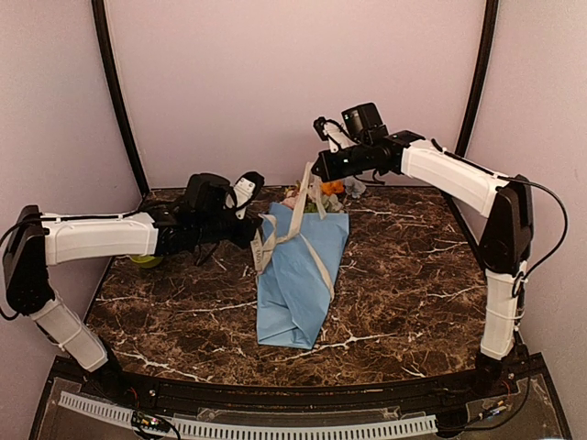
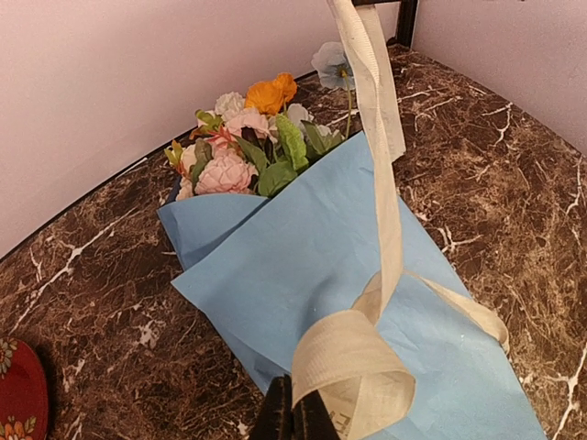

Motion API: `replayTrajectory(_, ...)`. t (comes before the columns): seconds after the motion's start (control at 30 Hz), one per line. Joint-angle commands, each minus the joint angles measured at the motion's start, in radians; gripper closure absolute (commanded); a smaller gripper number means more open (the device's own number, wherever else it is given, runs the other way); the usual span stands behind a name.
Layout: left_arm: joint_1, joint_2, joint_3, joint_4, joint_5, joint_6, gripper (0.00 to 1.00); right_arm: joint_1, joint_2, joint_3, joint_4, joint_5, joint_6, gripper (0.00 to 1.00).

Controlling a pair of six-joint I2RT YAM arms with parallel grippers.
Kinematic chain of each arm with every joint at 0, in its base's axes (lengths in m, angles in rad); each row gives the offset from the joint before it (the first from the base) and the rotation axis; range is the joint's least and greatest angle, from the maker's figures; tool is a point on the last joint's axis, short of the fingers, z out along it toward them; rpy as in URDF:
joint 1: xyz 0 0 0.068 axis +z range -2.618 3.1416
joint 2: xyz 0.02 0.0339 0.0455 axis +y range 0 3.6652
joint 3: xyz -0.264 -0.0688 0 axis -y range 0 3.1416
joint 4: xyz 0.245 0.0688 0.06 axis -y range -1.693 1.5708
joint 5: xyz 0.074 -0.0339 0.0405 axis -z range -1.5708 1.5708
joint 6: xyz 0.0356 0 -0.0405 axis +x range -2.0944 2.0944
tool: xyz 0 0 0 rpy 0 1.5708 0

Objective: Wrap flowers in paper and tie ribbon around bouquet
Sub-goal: Tie the ribbon around the folded bouquet.

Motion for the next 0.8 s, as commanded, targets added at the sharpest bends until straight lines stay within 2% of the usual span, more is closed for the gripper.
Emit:
replayTrajectory(0.0,0.058,-0.005,-0.004,-0.005,-0.015,-0.09,1.0,-0.043,-0.038,-0.036,0.081,-0.015,0.053,1.0)
replayTrajectory(0.07,0.19,-0.036,-0.079,-0.043,-0.004,-0.213,1.0,-0.165,-0.113,-0.228,0.149,-0.025,0.148,1.0)
replayTrajectory(0.23,0.495,-0.244,-0.391,-0.086,0.004,-0.405,1.0,-0.684,-0.392,-0.909,0.485,-0.103,0.461,1.0)
replayTrajectory(0.33,0.61,-0.361,-0.541,-0.104,0.029,-0.481,1.0,-0.926,-0.49,-1.149,0.569,-0.12,0.516,1.0)
replayTrajectory(0.43,0.653,-0.44,-0.641,-0.122,0.003,-0.529,1.0,-1.022,-0.535,-1.24,0.585,-0.074,0.485,1.0)
replayTrajectory(0.77,0.745,-0.483,-0.705,-0.165,0.01,-0.553,1.0,-1.071,-0.482,-1.219,0.567,-0.078,0.435,1.0)
